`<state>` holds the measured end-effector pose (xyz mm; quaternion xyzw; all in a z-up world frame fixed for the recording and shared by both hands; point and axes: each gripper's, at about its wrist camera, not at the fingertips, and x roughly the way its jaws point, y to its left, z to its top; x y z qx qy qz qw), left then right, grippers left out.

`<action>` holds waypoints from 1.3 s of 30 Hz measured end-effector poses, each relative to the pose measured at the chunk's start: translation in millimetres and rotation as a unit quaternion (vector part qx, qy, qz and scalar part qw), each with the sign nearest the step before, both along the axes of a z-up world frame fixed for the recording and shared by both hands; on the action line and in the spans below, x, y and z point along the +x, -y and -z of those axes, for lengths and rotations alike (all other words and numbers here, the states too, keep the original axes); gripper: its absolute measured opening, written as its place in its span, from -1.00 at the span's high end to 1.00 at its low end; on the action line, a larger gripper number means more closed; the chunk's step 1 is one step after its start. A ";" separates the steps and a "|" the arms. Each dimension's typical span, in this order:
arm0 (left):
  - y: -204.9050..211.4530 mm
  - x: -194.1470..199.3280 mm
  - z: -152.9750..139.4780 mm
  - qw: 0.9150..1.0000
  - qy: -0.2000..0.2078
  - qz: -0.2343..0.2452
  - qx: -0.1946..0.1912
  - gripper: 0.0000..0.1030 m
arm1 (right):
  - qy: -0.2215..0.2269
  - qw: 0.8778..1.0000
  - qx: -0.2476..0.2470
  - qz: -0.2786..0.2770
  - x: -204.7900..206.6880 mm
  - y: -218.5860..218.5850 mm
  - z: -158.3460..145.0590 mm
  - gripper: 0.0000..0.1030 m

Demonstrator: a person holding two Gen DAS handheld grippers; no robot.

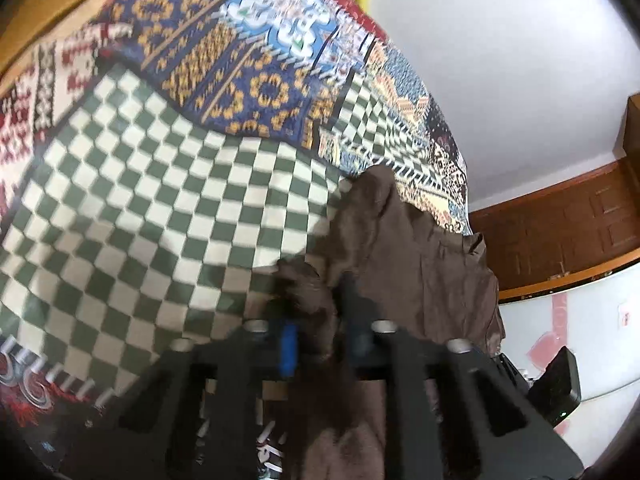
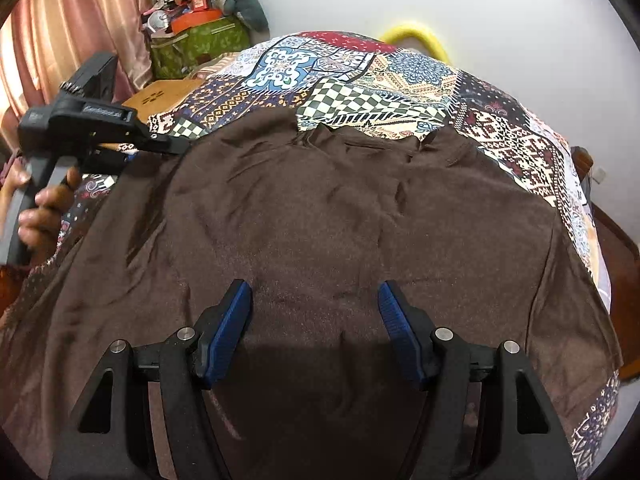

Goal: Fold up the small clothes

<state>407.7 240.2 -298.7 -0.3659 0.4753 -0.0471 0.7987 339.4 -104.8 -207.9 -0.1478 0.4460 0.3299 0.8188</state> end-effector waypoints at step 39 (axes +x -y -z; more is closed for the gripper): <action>-25.7 -6.5 -5.3 0.998 -0.017 -0.008 0.064 0.22 | -0.012 0.997 -0.036 0.062 21.2 49.6 -5.8 -0.52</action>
